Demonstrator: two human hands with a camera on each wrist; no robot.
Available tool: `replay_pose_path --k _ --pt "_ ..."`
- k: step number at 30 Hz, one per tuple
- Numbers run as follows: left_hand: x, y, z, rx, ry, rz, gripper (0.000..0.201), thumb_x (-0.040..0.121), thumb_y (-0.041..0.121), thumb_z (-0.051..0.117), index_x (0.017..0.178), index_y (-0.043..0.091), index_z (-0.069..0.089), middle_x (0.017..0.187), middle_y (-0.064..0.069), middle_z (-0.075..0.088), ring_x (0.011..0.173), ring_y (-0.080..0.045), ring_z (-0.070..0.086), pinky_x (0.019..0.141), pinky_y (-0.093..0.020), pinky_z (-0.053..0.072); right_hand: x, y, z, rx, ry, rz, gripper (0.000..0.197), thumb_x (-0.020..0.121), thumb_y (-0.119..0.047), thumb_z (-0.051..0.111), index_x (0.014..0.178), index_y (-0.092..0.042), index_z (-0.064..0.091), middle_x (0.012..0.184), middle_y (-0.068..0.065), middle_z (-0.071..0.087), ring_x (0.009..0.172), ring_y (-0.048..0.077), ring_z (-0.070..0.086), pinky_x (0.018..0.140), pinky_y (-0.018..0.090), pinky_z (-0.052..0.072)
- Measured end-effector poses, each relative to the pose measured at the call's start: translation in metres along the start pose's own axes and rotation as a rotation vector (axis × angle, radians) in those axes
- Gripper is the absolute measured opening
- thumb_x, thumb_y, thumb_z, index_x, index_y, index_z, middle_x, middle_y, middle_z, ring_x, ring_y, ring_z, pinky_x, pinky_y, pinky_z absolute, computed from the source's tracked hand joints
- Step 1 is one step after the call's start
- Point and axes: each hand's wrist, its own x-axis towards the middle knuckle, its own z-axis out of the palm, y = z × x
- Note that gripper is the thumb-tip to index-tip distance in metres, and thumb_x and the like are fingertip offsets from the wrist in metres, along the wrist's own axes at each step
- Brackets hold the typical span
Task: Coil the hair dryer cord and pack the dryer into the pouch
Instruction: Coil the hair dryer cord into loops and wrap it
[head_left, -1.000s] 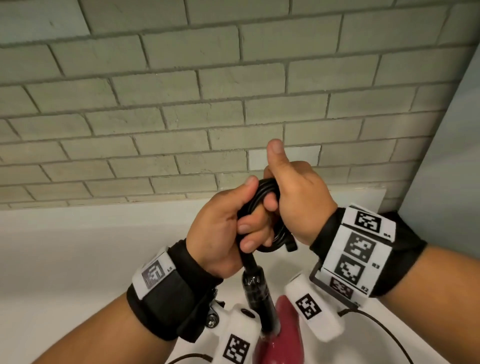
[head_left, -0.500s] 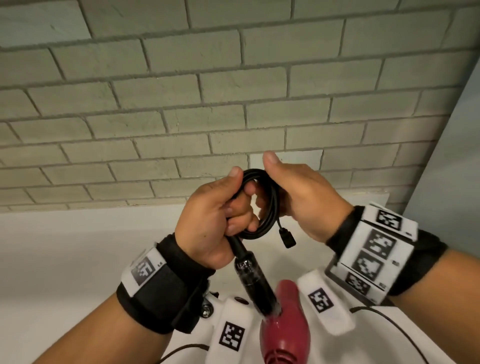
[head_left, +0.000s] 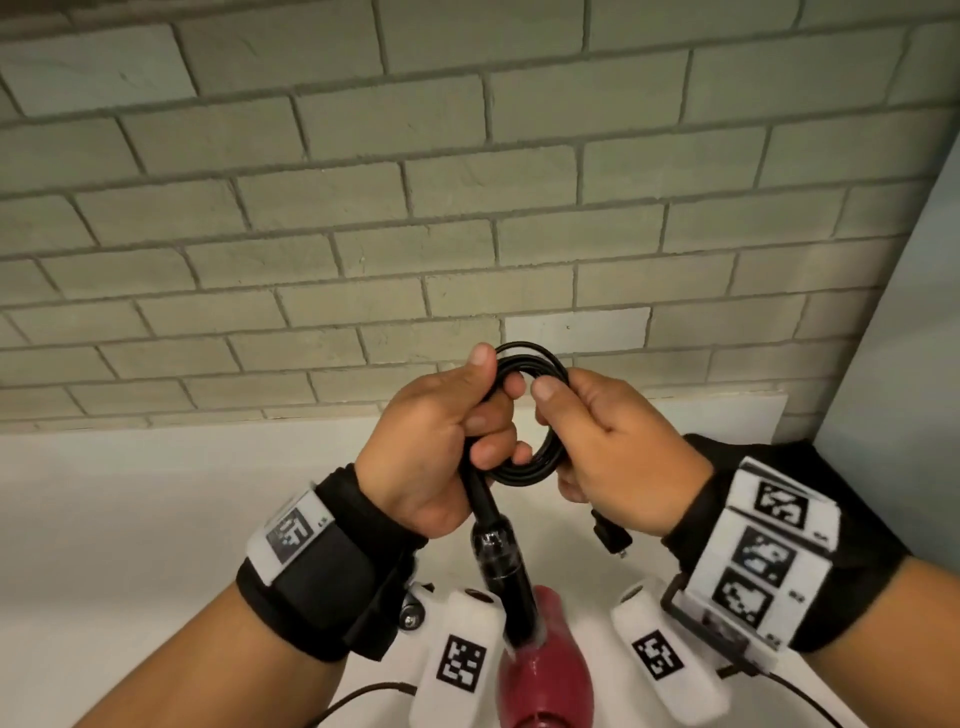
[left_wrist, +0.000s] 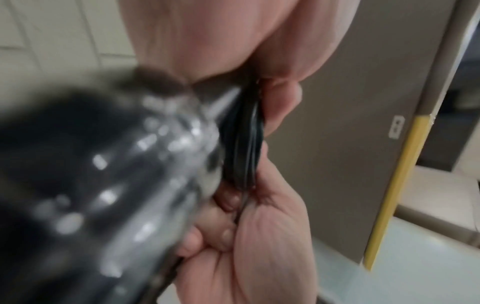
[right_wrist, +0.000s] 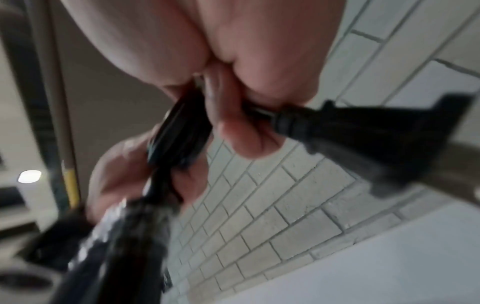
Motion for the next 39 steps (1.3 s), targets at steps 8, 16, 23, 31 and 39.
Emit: replay_pose_path --k 8,16,23,31,39 --pt "0.002 -0.003 0.009 0.296 0.135 0.15 0.032 0.094 0.033 0.05 0.079 0.005 0.049 0.045 0.008 0.032 0.042 -0.012 0.033 0.057 -0.03 0.049 0.001 0.0 0.004 -0.244 0.114 -0.076 0.035 0.096 -0.039 0.045 0.067 -0.02 0.044 0.05 -0.01 0.04 0.043 0.007 0.038 0.049 0.016 0.027" --pt "0.004 0.006 -0.008 0.308 0.131 0.199 0.033 0.093 0.039 0.048 0.071 0.015 0.04 0.057 0.002 0.03 0.045 -0.011 0.032 0.055 -0.028 0.046 -0.007 0.014 -0.04 -0.669 -0.265 0.086 0.018 0.093 -0.03 0.057 0.082 -0.028 0.071 0.103 -0.01 0.051 0.097 0.011 0.048 0.086 0.024 0.037" --pt "0.005 -0.005 -0.004 0.341 0.123 0.186 0.035 0.101 0.034 0.042 0.072 0.014 0.043 0.072 -0.003 0.035 0.045 -0.01 0.035 0.055 -0.029 0.045 0.006 0.004 -0.026 0.263 0.152 0.216 0.025 0.1 -0.009 0.049 0.083 -0.008 0.067 0.084 0.016 0.07 0.064 0.022 0.068 0.069 0.032 0.058" --pt "0.004 -0.004 -0.005 0.364 0.18 0.189 0.03 0.101 0.03 0.041 0.082 0.014 0.058 0.079 0.003 0.044 0.043 -0.008 0.036 0.049 -0.024 0.044 0.007 -0.011 -0.003 0.784 0.178 0.289 0.025 0.101 -0.008 0.042 0.087 -0.003 0.063 0.076 0.015 0.065 0.066 0.026 0.059 0.064 0.036 0.055" --pt "0.006 -0.012 -0.005 0.389 0.105 0.224 0.037 0.1 0.035 0.044 0.076 0.013 0.062 0.051 0.004 0.054 0.045 -0.014 0.045 0.047 -0.025 0.038 0.002 -0.017 -0.005 0.834 -0.197 0.514 0.059 0.077 -0.058 0.056 0.103 -0.006 0.067 0.093 0.017 0.065 0.088 0.033 0.061 0.089 0.044 0.038"
